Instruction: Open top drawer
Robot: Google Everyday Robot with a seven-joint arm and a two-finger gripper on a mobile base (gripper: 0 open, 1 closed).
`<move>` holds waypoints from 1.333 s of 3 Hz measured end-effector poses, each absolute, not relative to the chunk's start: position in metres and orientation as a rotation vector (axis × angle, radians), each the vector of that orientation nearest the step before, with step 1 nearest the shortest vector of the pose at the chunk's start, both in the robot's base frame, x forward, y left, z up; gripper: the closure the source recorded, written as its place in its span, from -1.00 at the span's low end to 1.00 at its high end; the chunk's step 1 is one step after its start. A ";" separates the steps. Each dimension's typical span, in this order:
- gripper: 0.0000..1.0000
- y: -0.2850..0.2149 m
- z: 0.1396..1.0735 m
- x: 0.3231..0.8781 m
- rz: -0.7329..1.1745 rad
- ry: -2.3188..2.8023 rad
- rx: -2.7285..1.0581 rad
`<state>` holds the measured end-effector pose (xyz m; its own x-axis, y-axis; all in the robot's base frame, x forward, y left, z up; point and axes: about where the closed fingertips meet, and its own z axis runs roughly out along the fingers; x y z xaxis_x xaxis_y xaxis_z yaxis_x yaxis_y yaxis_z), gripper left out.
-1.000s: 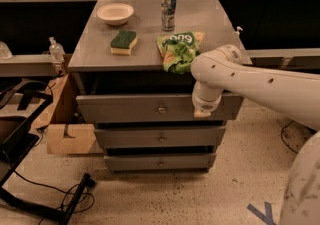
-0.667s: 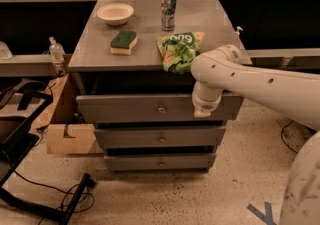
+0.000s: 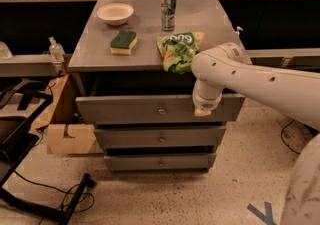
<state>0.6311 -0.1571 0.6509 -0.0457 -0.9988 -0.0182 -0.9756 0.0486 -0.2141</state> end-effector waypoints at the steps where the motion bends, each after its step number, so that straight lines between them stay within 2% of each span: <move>1: 1.00 -0.157 0.652 0.631 -0.214 2.151 -2.051; 4: 1.00 -0.157 0.666 0.631 -0.214 2.151 -2.051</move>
Offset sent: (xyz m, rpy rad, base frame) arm -0.3131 -0.1273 0.4148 -0.3964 -0.0600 -0.0382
